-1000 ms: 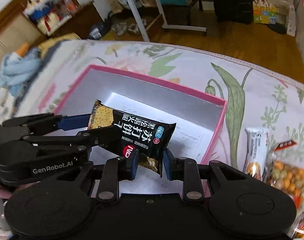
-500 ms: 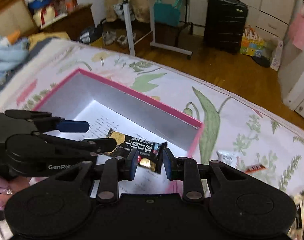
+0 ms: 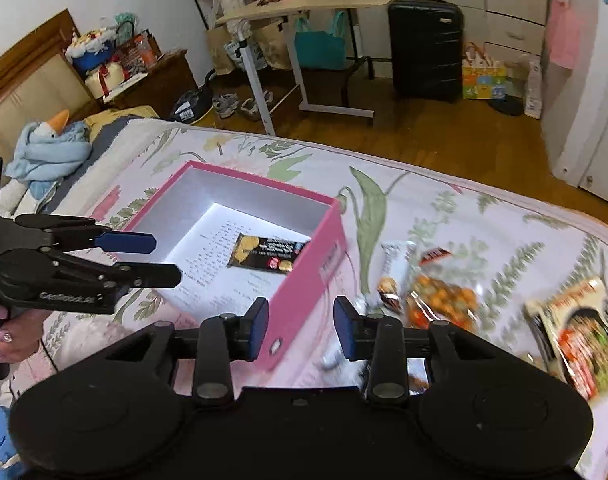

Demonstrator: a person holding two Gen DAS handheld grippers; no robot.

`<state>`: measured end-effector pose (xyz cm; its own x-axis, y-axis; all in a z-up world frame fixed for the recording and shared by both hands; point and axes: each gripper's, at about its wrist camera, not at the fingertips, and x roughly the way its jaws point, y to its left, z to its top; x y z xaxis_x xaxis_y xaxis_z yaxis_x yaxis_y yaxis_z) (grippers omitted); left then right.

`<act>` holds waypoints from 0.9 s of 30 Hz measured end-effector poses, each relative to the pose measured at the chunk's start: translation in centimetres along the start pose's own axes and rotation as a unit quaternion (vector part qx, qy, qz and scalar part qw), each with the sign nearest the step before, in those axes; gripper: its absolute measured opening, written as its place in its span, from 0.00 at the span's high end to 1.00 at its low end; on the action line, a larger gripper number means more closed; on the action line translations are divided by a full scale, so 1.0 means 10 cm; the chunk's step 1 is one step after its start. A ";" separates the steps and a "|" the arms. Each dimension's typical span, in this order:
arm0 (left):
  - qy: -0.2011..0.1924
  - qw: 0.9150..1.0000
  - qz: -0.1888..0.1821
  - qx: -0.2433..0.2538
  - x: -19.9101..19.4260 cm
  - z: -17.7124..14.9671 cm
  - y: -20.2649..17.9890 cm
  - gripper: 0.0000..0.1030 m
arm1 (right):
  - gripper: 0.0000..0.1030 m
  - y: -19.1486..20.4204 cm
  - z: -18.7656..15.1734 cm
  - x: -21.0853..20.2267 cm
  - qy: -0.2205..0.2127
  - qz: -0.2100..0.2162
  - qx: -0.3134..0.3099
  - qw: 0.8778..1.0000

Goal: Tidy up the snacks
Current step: 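Grasp the clear bag of coated peanuts with the right tool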

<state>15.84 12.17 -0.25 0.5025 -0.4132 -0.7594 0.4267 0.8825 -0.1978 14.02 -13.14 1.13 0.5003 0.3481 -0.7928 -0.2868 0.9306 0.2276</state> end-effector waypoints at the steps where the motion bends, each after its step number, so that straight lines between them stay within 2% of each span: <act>1: 0.000 1.000 -0.005 0.010 -0.05 -0.02 -0.09 0.43 | 0.58 -0.03 -0.04 -0.07 -0.002 0.000 0.002 1.000; 8: 0.003 0.997 -0.030 0.067 -0.23 -0.17 -0.65 0.44 | 0.51 -0.24 -0.40 -0.42 -0.009 -0.003 0.006 1.000; 14: -0.006 0.995 -0.051 0.090 -0.04 -0.18 -0.98 0.45 | 0.43 -0.50 -0.60 -0.43 -0.017 0.001 0.004 1.000; 16: -0.009 0.994 -0.057 0.090 0.12 -0.16 -1.09 0.45 | 0.37 -0.58 -0.62 -0.35 -0.026 0.004 -0.014 1.000; 17: -0.010 0.994 -0.060 0.086 0.20 -0.15 -1.14 0.45 | 0.30 -0.60 -0.66 -0.28 -0.034 0.006 -0.045 0.998; 19: -0.009 0.995 -0.071 0.068 0.42 -0.10 -1.20 0.45 | 0.27 -0.63 -0.78 -0.10 -0.052 0.002 -0.086 0.995; 22: 0.004 0.995 -0.086 0.039 0.77 0.00 -1.24 0.45 | 0.26 -0.76 -0.87 0.24 -0.046 0.015 -0.086 0.995; 23: 0.011 0.996 -0.089 0.028 0.91 0.05 -1.26 0.45 | 0.22 -0.83 -0.88 0.38 -0.048 0.013 -0.080 0.996; 24: 0.019 0.996 -0.090 0.021 1.03 0.08 -1.26 0.45 | 0.16 -0.89 -0.88 0.50 -0.051 0.005 -0.077 0.996; 27: 0.036 0.996 -0.079 -0.003 1.45 0.19 -1.27 0.45 | 0.16 -1.10 -0.83 0.79 -0.065 -0.019 -0.051 0.996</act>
<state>19.14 -5.42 -7.59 0.3735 -0.5296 -0.7616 0.4912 0.8094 -0.3219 14.30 -21.52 -12.36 0.6119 0.3311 -0.7183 -0.3441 0.9292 0.1352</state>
